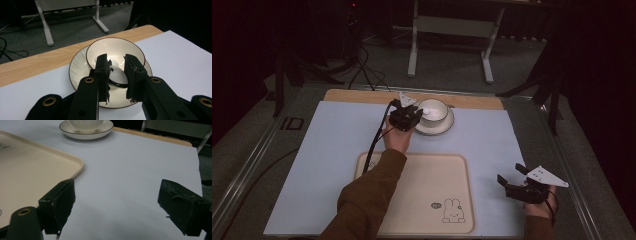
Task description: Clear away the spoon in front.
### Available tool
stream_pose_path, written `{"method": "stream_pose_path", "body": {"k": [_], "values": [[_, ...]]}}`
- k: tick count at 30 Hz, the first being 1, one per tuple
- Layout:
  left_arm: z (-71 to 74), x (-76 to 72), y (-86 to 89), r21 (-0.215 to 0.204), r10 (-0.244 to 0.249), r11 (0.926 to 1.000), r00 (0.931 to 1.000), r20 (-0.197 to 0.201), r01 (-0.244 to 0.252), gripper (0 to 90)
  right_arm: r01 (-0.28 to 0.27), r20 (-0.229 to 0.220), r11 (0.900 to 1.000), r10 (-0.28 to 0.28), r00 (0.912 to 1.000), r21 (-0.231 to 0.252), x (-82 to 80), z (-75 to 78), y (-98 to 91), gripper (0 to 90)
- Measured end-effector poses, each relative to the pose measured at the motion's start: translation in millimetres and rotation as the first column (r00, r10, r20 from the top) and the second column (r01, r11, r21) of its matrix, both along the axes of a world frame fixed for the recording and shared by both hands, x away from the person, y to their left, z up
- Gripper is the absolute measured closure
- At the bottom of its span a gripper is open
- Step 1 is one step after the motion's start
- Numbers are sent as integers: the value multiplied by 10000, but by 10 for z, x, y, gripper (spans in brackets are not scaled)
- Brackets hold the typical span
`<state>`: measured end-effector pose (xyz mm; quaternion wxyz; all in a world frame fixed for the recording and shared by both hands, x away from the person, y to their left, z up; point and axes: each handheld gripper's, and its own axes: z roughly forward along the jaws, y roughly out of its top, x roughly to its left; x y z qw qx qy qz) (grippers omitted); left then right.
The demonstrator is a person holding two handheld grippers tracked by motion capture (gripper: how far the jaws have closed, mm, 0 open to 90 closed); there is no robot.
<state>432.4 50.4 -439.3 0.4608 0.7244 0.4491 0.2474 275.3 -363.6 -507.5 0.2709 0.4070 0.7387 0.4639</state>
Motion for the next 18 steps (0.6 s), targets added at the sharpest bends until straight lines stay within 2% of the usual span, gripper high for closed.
{"method": "stream_pose_path", "body": {"k": [18], "values": [[75,-259,205,-195,78,9998,9999,66,-77,740,31,24,10000,-31,10000,33,-6,2,-2,142]]}}
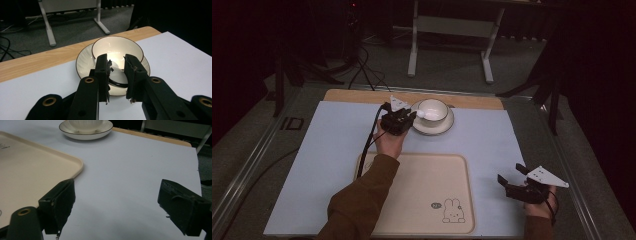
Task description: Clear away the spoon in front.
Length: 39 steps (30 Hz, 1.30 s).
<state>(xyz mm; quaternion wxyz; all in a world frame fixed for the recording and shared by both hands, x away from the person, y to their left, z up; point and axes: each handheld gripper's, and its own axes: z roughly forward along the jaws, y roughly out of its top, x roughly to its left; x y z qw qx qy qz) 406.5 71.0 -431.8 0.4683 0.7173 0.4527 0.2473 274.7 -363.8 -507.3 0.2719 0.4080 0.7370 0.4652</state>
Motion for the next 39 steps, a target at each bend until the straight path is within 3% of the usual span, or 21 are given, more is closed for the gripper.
{"method": "stream_pose_path", "body": {"k": [17,39], "values": [[40,-305,244,56,19,10000,9996,288,-21,741,34,49,10000,-34,10000,3,-10,4,-1,142],[-59,-528,578,-41,423,9991,9990,140,-422,742,50,63,10000,-50,10000,-10,-13,6,1,142]]}}
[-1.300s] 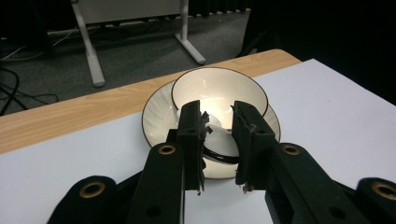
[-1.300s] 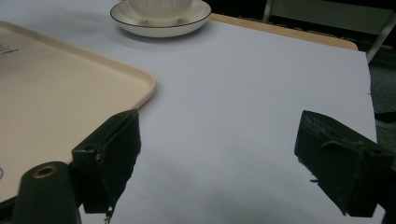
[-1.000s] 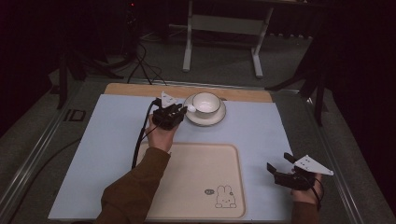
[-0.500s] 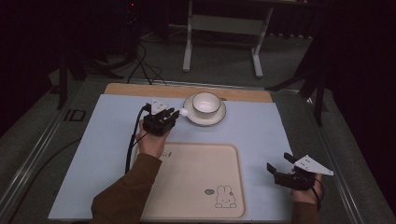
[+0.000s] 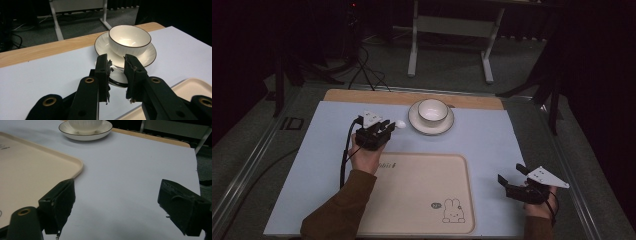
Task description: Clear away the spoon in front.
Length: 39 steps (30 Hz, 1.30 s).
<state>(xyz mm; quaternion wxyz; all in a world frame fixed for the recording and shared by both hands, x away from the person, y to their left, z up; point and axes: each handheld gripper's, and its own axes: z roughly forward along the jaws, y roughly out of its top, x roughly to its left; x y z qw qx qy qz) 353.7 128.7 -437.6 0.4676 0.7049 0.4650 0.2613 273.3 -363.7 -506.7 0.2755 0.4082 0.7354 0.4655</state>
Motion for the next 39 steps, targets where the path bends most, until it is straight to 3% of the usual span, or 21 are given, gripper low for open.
{"method": "stream_pose_path", "body": {"k": [39], "values": [[-136,-385,404,-294,706,9971,9975,-85,-708,742,1,-41,10000,-1,10000,-12,2,-4,14,142]]}}
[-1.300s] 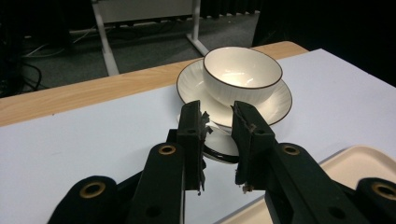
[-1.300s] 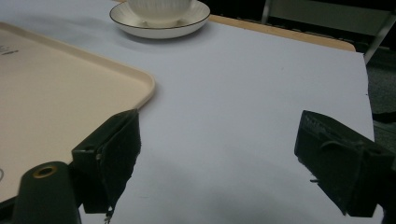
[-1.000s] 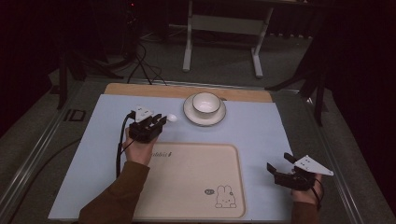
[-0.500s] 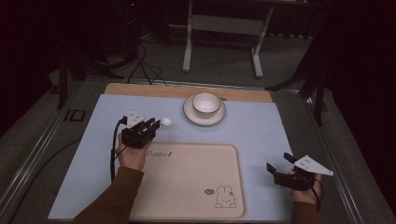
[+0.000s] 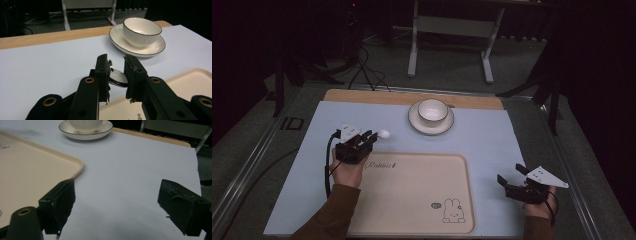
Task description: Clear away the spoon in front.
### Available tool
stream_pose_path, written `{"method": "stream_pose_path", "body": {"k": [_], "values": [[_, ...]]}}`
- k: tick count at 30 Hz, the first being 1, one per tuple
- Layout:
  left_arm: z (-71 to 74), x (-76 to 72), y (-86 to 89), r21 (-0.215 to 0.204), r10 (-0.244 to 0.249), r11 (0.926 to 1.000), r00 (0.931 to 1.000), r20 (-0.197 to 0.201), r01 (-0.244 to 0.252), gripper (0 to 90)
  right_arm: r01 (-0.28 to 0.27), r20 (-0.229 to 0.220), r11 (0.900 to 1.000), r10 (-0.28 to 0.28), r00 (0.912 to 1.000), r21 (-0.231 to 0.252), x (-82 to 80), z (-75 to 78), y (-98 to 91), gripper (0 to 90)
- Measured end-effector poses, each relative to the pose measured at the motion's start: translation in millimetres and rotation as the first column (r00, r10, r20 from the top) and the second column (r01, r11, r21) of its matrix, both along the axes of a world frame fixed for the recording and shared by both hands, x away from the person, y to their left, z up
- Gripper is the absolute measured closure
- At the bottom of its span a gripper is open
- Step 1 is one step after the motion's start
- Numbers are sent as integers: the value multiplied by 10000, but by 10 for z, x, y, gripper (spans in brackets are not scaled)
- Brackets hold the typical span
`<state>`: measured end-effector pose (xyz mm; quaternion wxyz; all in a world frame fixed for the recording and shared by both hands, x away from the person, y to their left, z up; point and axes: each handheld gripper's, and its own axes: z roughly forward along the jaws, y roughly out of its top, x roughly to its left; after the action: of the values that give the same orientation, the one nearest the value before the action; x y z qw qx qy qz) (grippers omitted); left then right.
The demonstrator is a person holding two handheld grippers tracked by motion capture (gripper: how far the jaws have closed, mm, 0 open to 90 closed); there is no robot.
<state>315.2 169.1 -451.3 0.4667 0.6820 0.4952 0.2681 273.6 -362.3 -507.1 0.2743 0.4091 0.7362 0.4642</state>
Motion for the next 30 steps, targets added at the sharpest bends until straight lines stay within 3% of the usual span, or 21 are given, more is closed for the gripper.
{"method": "stream_pose_path", "body": {"k": [30], "values": [[-200,-330,181,203,459,9987,9989,-49,-458,742,5,-22,10000,-5,10000,-48,2,-1,3,144]]}}
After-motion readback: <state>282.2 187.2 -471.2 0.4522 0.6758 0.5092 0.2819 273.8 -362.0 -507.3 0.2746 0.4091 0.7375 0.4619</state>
